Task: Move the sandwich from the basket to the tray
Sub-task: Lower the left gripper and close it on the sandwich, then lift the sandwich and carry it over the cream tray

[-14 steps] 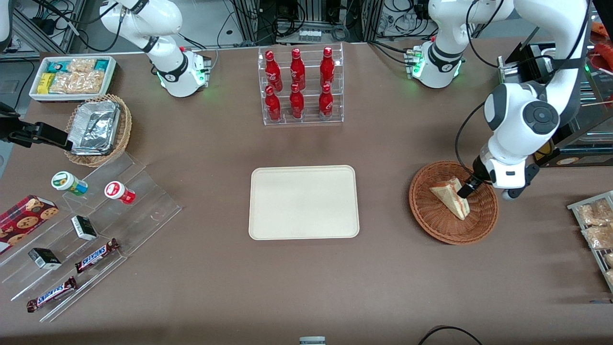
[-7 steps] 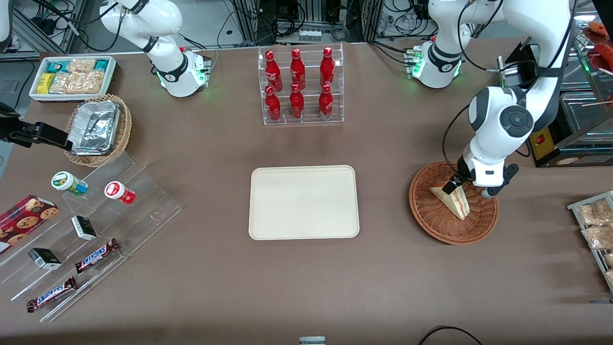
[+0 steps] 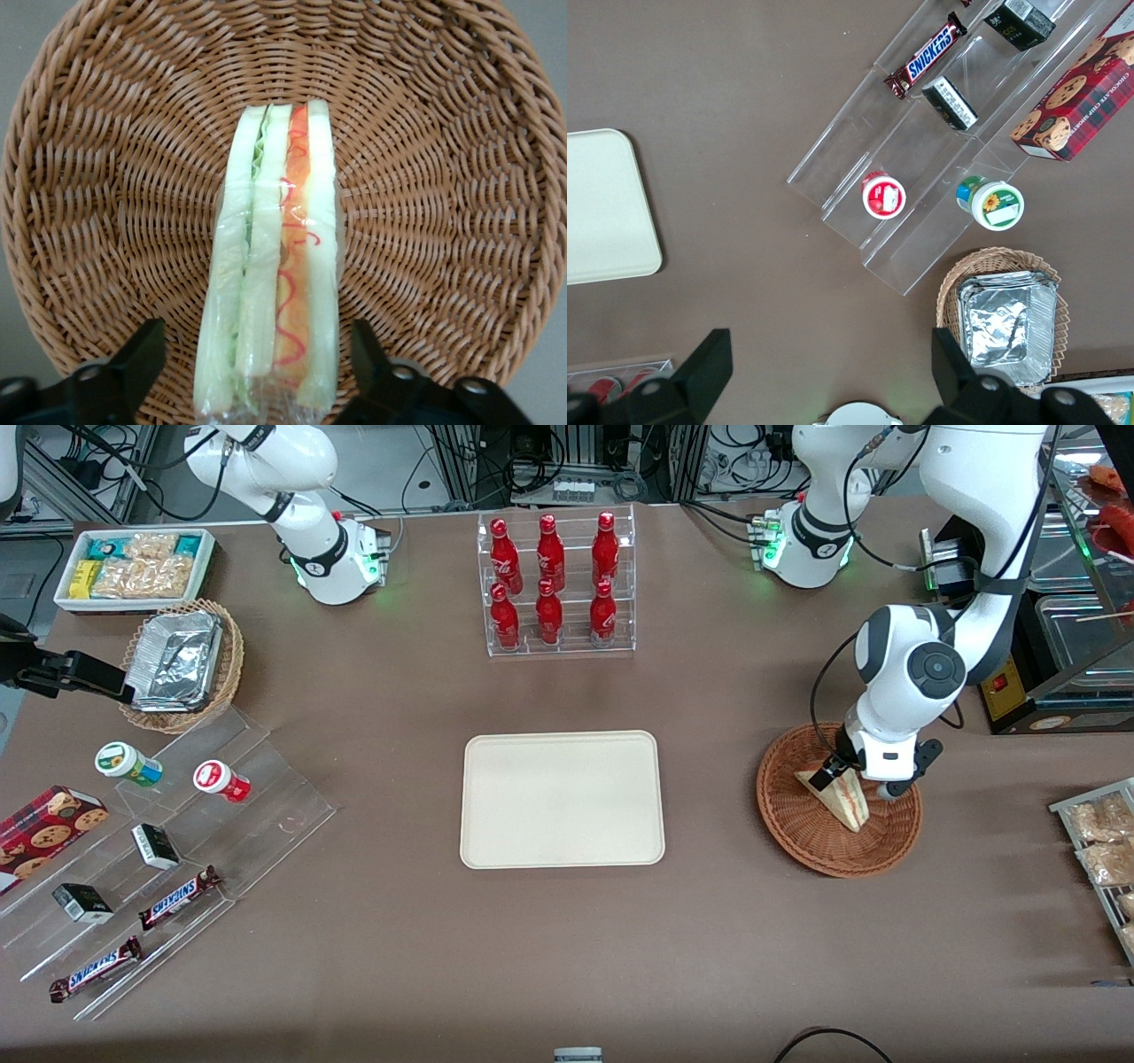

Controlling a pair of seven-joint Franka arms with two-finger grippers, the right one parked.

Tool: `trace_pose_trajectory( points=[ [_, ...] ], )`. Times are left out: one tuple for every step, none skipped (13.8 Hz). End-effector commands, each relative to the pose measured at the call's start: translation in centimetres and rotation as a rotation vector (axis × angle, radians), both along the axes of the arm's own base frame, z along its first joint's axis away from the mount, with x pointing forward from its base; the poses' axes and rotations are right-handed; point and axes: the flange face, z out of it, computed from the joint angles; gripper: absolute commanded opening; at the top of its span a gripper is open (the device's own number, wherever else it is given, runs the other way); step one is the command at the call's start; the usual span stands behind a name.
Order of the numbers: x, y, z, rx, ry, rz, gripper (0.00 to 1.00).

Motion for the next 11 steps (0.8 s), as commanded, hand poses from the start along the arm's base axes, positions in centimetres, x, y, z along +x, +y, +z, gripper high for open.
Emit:
trace_pose_trajectory(
  points=[
    [0.8,-0.1,0.6,0.007,-0.026,-0.007,0.4],
    [0.9,-0.1,0.4,0.008,-0.023,-0.009,0.26],
    [1.0,-0.2,0.5,0.013,-0.029,-0.016,0.2],
    [1.1,-0.2,0.9,0.022,-0.033,-0.028,0.2],
    [1.1,-0.3,1.3,0.034,-0.036,-0.044,0.2],
    [1.1,-0.5,2.2,0.052,-0.036,-0.069,0.2],
    [1.2,-1.1,3.5,0.082,-0.035,-0.109,0.2],
    [1.6,-2.0,5.8,0.098,-0.034,-0.129,0.2],
    [2.1,-3.0,7.8,0.109,-0.02,-0.141,0.21],
    [2.5,-5.7,10.1,0.124,0.019,-0.175,0.21],
    [3.0,-8.1,12.1,0.143,0.068,-0.197,0.21]
  ],
)
